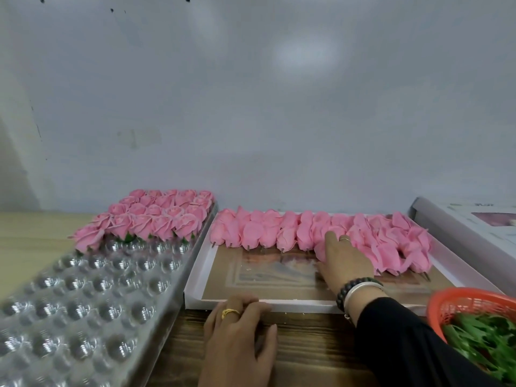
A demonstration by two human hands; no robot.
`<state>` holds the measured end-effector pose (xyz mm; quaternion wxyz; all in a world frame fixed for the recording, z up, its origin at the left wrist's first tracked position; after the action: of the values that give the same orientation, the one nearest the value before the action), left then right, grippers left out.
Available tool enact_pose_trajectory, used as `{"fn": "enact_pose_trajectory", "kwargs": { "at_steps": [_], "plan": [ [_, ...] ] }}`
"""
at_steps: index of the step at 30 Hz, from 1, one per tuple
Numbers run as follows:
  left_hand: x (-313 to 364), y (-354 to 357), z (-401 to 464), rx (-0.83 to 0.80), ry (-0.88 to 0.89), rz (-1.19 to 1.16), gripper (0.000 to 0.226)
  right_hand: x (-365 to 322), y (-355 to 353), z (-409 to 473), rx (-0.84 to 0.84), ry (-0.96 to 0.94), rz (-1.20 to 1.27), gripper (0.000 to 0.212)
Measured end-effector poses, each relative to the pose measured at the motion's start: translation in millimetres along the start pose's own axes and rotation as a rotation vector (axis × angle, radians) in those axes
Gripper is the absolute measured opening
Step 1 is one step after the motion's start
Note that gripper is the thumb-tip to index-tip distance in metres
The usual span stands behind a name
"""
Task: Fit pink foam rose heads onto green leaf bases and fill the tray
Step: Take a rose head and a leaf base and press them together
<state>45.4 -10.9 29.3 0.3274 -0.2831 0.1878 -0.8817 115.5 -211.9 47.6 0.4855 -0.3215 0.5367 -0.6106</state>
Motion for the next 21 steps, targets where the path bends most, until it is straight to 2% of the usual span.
{"fn": "enact_pose_trajectory", "kwargs": {
  "at_steps": [4, 9, 12, 15, 17, 19, 21],
  "plan": [
    [-1.0, 0.9, 2.7, 0.004, 0.019, 0.013, 0.021, -0.8, 2.0, 4.8, 0.006, 0.002, -0.004, 0.029],
    [-1.3, 5.3, 0.4, -0.054, 0.006, 0.059, 0.044, -1.2, 3.4, 7.7, -0.01, -0.01, 0.049, 0.026],
    [-2.1, 6.2, 0.0, -0.066, -0.027, 0.067, 0.047, -1.3, -0.3, 4.8, 0.002, -0.006, 0.077, 0.031],
    [-1.3, 3.0, 1.5, -0.023, -0.044, 0.024, 0.034, -2.2, -10.3, 0.2, 0.083, -0.041, 0.136, 0.038],
    [1.5, -2.3, 3.1, 0.022, -0.038, -0.023, 0.018, -4.0, -21.3, -8.2, 0.171, -0.093, 0.229, 0.034],
    [3.9, -8.4, 4.9, 0.057, -0.086, -0.16, 0.01, -4.7, -33.1, -22.9, 0.24, -0.117, 0.384, 0.022],
    [6.2, -12.8, 5.9, 0.025, -0.201, -0.329, 0.013, -4.5, -39.9, -45.6, 0.269, -0.117, 0.621, 0.026]
  ]
}}
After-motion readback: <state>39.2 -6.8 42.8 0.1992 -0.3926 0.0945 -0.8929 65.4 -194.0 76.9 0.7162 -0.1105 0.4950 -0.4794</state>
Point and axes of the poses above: each hand's wrist, its own z-axis towards the middle knuckle, its own y-axis out of the palm, x = y × z, the point moved 5 cm from there along z, towards the middle knuckle, and after that the axes turned 1 degree about -y, right-handed, at the moved point
